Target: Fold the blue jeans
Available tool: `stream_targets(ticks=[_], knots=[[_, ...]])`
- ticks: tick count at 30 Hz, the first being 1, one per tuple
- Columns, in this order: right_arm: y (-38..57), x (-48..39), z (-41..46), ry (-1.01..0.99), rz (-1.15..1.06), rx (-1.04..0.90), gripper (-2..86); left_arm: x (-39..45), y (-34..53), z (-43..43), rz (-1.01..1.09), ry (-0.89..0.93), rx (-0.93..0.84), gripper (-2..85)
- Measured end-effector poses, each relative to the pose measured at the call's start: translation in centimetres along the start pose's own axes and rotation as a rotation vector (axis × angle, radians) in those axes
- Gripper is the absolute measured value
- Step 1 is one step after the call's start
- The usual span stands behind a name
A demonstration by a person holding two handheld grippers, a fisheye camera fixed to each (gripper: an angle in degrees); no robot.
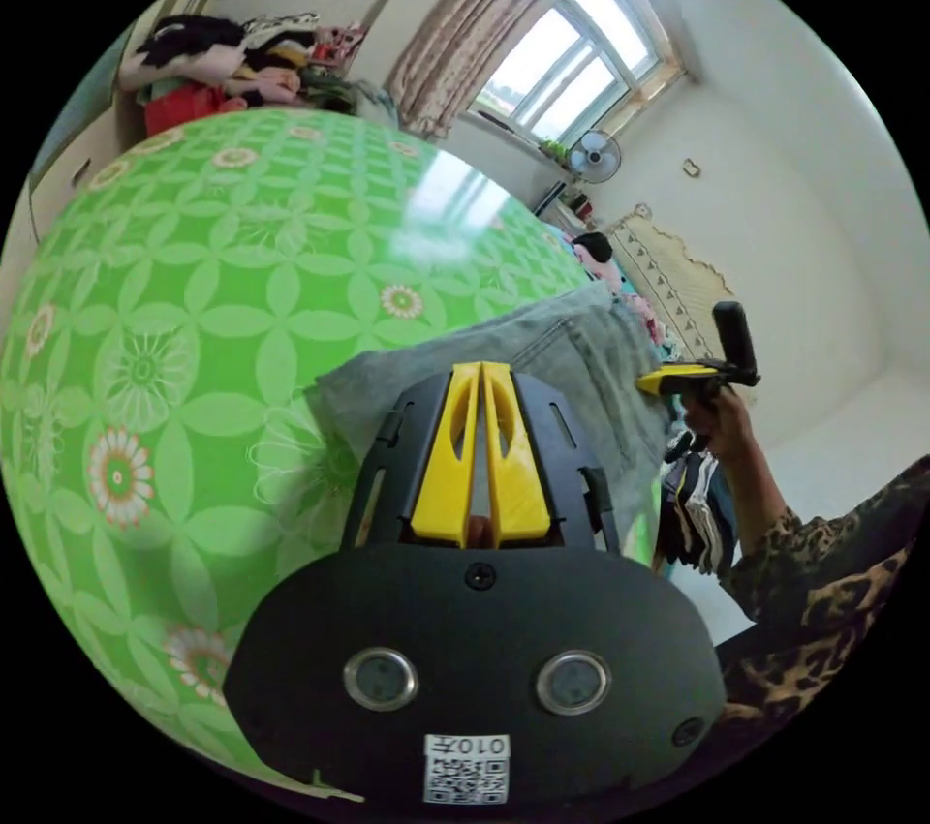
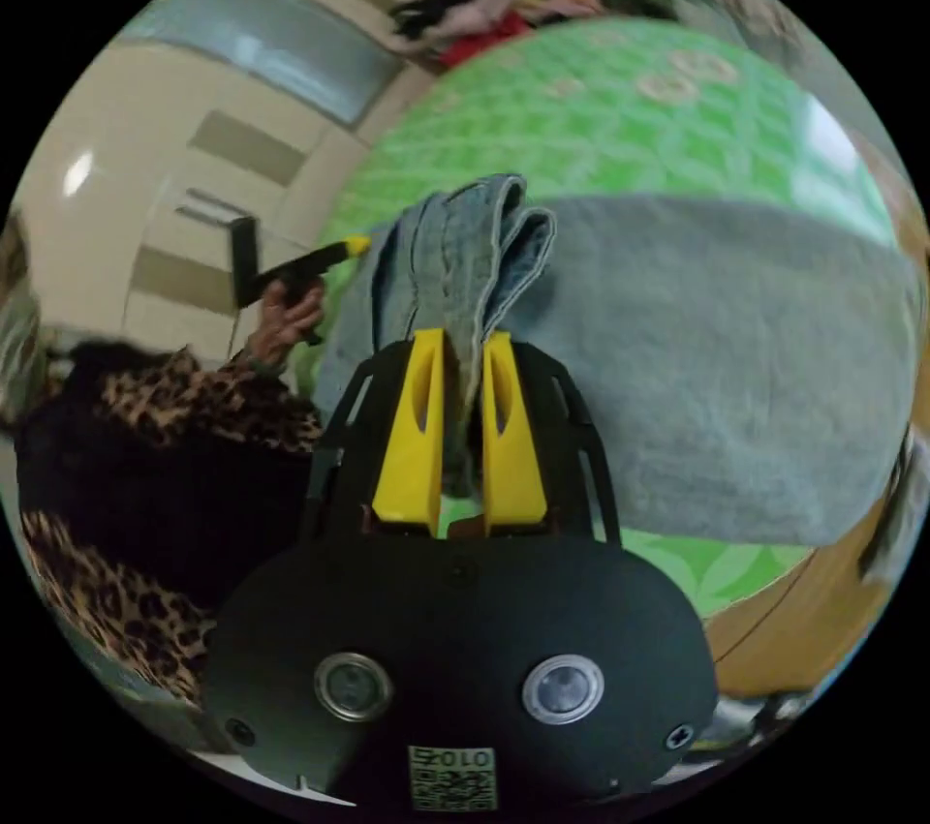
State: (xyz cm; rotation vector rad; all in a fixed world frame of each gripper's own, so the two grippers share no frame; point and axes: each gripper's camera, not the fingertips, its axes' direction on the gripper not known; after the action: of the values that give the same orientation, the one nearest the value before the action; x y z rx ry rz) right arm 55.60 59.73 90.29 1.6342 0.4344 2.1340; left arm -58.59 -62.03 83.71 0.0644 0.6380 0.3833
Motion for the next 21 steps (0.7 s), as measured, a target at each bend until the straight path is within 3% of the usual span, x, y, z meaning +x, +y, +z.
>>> stream_targets(ticks=[2,5,8,10,14,17,21], knots=[[1.4,1.3,-0.2,-0.035,0.056,0.042,8.0,-0.4,0.4,0.6,-0.026,0.003,-0.038,-0.3],[6.0,2.2,-3.1,-0.161,0.122,0.269,7.1,0.6,0.9,-0.6,0.025,0.016,-0.001,-0.3],[9.6,2.0,-4.4,-0.326,0.061,0.42,4.7,1.8,0.9,-0.7,0.071,0.112,0.019,-0.3],[10.4,2.1,-3.2,-0.445,0.019,0.43,3.4,2.5,1.1,0.7,0.098,0.121,-0.02,-0.3],[10.8,2.8,0.1,-0.462,0.089,0.365,2.7,1.6,3.5,4.5,0.051,0.087,-0.166,-0.3],[12.3,4.4,1.2,-0.504,0.181,0.407,2.3,0.0,5.0,5.2,0.006,0.103,-0.137,-0.3],[12.5,3.8,0.2,-0.369,0.207,0.36,2.0,-0.3,4.7,5.6,0.034,0.094,-0.171,-0.4]])
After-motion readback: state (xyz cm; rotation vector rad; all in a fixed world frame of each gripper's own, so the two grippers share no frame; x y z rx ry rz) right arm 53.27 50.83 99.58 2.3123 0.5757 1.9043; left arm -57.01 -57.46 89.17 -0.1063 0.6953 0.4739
